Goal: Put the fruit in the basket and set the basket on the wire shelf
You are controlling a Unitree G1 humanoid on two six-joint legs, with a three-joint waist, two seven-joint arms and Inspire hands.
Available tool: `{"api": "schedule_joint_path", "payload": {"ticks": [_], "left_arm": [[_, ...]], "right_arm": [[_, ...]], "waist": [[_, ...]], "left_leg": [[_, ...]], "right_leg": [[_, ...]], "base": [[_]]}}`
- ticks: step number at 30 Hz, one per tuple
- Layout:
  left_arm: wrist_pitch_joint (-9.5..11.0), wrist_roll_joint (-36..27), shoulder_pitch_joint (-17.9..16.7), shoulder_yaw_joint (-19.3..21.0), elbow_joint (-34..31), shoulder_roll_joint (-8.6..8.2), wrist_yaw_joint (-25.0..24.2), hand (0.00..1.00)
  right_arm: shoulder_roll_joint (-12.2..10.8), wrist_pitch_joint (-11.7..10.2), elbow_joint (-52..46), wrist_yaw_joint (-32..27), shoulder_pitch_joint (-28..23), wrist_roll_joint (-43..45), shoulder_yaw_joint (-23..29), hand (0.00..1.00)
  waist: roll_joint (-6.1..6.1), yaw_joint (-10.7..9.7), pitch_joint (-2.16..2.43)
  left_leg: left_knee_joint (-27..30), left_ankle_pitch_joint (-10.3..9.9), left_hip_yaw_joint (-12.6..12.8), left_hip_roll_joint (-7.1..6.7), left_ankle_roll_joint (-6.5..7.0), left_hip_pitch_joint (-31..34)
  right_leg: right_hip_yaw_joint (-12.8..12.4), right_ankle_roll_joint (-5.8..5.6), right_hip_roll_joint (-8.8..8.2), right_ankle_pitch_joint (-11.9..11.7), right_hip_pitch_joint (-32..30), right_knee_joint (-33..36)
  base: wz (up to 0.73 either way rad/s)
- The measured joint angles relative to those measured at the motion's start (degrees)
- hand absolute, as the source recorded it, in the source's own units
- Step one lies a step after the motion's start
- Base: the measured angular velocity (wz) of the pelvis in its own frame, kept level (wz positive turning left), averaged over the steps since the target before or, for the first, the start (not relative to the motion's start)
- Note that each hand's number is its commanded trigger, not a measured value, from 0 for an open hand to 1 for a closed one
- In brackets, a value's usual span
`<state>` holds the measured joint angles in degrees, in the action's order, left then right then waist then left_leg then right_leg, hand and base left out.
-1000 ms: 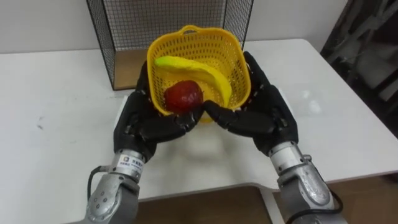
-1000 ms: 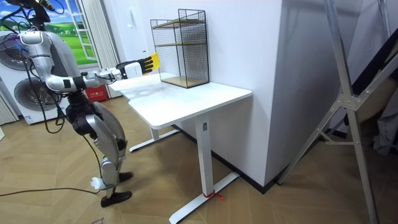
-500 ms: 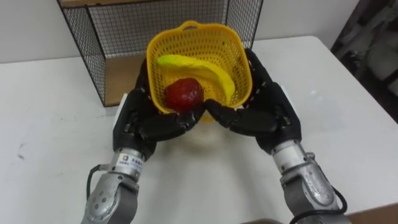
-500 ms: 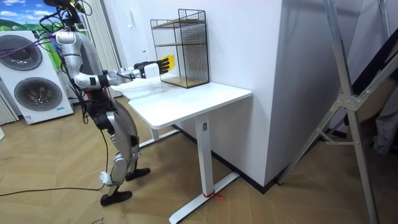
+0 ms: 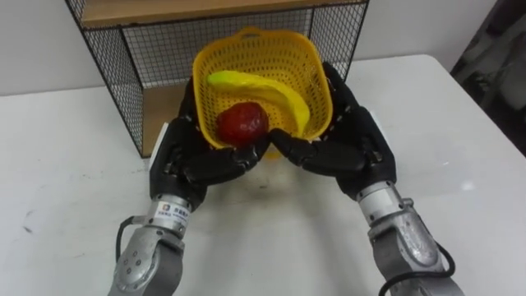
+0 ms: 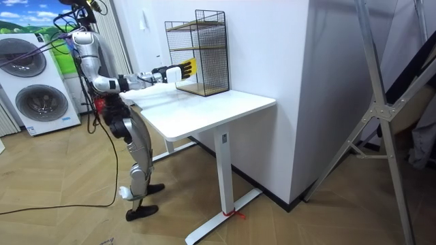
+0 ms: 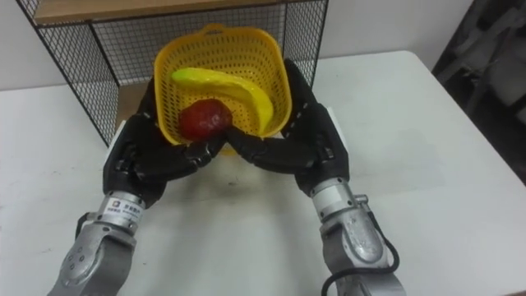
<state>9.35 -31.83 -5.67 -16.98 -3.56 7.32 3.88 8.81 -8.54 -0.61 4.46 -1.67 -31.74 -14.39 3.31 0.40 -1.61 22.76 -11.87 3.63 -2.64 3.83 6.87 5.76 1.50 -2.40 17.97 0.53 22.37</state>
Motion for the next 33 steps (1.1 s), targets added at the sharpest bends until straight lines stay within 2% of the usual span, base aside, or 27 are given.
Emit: {"api": "schedule_joint_path", "payload": {"ticks": [10,12,16,18,19,22,24,28,33], "left_arm": [[-0.67,0.17,0.27,0.09,0.46,-0.07,0.02,0.00],[-1.00,-0.10,2.20,0.24,3.51,-0.47,0.03,0.00],[-2.88,0.12,5.41,0.50,7.74,-1.34,0.18,0.00],[-4.34,0.20,8.03,1.47,10.73,-1.45,0.24,0.00],[-4.77,0.28,8.66,1.67,11.19,-1.53,0.30,0.00],[-7.02,0.62,13.19,3.35,14.38,-2.13,0.93,0.00],[-8.31,0.99,17.82,5.03,17.63,-3.38,2.04,0.00],[-9.32,1.01,20.74,5.87,20.73,-4.54,3.93,0.00],[-13.78,-0.11,22.17,6.84,24.05,-4.77,7.35,0.00]], "right_arm": [[-0.07,0.08,3.64,-0.06,2.58,-1.86,-0.26,0.00],[-0.09,1.16,5.86,-0.10,4.25,-2.47,0.06,0.00],[-0.06,2.62,11.11,-0.71,7.69,-4.53,0.65,0.00],[-0.31,4.69,12.29,-1.23,9.71,-4.59,2.09,0.00],[-0.30,4.98,12.30,-1.51,10.22,-4.62,2.23,0.00],[-0.43,6.14,15.55,-3.04,15.05,-4.74,2.24,0.00],[-0.59,7.49,19.99,-3.87,20.37,-4.72,2.22,0.00],[-0.80,8.68,23.20,-4.36,24.36,-5.06,2.26,0.00],[-2.63,11.80,29.04,-5.96,27.99,-6.67,2.24,0.00]], "waist": [[0.27,0.19,0.23],[0.24,0.04,0.22],[0.01,-0.10,0.08],[-0.33,-0.13,-0.07],[-0.42,-0.07,-0.07],[-0.89,-0.02,0.08],[-1.24,0.19,0.21],[-1.31,0.80,0.25],[-1.34,1.03,0.27]], "left_leg": [[-1.37,0.12,-1.02,-0.29,-0.12,-1.57],[-1.43,0.13,-1.43,-0.19,-0.14,-2.15],[-1.60,0.13,-2.09,-0.20,-0.15,-2.50],[-1.58,0.13,-2.03,-0.14,-0.15,-2.43],[-1.63,0.13,-1.98,-0.13,-0.14,-2.42],[-2.09,0.19,-2.01,-0.15,-0.03,-2.64],[-2.39,0.56,-1.98,-0.23,0.16,-2.71],[-3.46,1.17,-1.87,-0.49,0.16,-3.66],[-3.48,1.26,-2.14,-0.46,0.04,-3.48]], "right_leg": [[1.00,0.02,0.62,-1.21,3.47,-4.58],[1.91,0.08,0.54,-1.89,4.89,-6.34],[2.77,0.00,0.69,-2.60,6.02,-7.65],[2.87,-0.11,1.05,-2.89,6.36,-7.76],[2.84,-0.13,1.05,-2.94,6.34,-7.78],[2.80,-0.32,1.03,-3.21,6.50,-7.83],[2.80,-0.40,0.94,-3.41,6.43,-7.88],[2.83,-0.48,0.64,-3.54,6.64,-8.10],[2.98,-0.35,0.44,-3.61,6.96,-8.80]], "base": [[0.05],[0.12],[0.09],[0.00],[0.00],[0.00],[0.00],[0.00],[0.00]]}}
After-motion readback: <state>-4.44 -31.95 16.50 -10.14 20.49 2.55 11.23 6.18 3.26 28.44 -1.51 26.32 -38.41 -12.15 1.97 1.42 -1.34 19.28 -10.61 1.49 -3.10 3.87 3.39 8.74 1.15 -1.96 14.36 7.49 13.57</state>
